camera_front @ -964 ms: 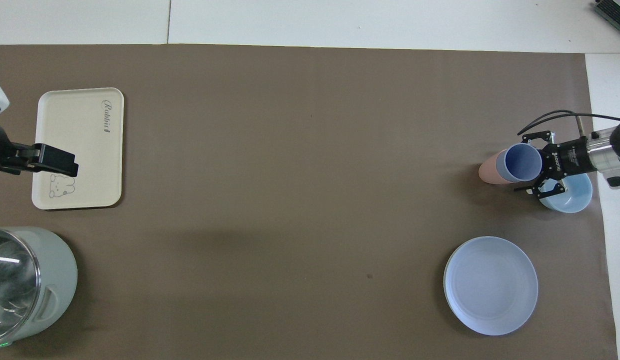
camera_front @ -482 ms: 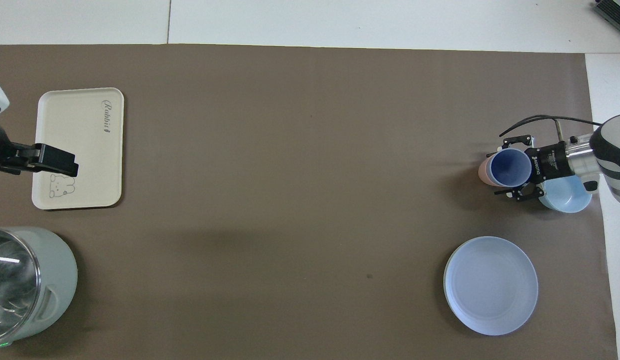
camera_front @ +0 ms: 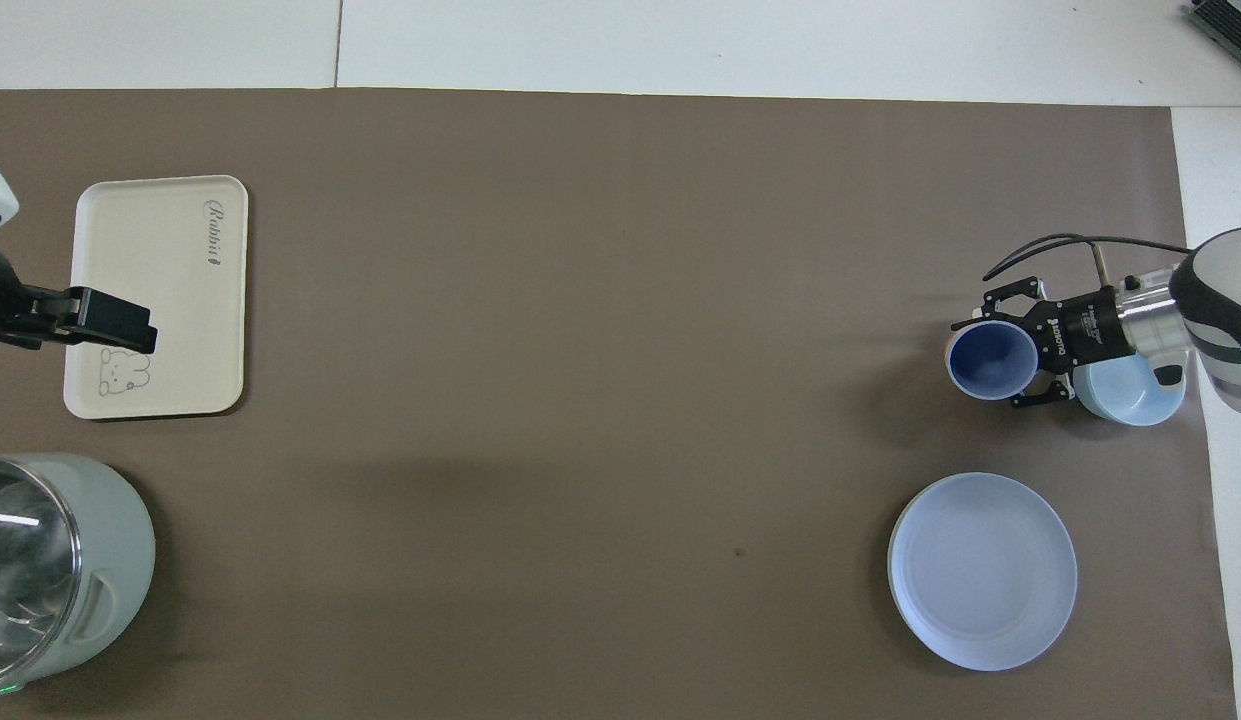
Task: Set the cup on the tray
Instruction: 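Grasp the nested cups with the right gripper and lift them, then carry the nested cups toward the table center with the right gripper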
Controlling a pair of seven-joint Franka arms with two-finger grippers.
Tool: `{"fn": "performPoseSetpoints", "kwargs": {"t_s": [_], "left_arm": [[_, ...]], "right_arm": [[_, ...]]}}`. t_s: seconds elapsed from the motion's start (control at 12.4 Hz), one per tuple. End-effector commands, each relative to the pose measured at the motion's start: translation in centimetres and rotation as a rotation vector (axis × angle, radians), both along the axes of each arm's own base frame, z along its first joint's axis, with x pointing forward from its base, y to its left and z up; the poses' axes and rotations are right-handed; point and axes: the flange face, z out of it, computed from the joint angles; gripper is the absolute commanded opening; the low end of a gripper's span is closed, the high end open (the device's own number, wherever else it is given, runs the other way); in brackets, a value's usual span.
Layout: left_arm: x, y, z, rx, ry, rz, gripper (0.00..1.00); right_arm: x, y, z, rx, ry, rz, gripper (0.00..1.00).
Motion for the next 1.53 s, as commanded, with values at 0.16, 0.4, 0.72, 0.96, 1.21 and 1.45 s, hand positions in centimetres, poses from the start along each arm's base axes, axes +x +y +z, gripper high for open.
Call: {"fn": "performPoseSetpoints", "kwargs": {"t_s": [0.16, 0.4, 0.72, 0.96, 1.21, 1.45], "left_arm": [[-0.9, 0.3, 0.2, -0.01, -0.005, -0.001, 1.0], [-0.9, 0.3, 0.2, -0.01, -0.005, -0.001, 1.0], [-0.9, 0.3, 0.2, -0.01, -0.005, -0.001, 1.0], [-0.8, 0.2, 0.3, -0.01, -0.014, 0.002, 1.0], [-1.4, -7.3, 0.6, -0.045, -0.031, 0.027, 1.0], [-2.2, -17.4, 1.7, -0.181, -0.119, 0.3, 1.0]], "right_arm": [[-0.2, 9.6, 7.9, -0.01, -0.006, 0.006, 0.0], [-0.2, 15.3, 10.9, 0.016, -0.003, 0.018, 0.0], [-0.5, 22.8, 13.4, 0.105, 0.034, -0.019, 0.0], [-0.7, 25.8, 14.1, 0.188, 0.082, -0.073, 0.0], [-0.3, 29.0, 14.6, 0.22, 0.088, -0.172, 0.0], [-0.3, 32.3, 14.9, 0.254, 0.063, -0.247, 0.0]]}}
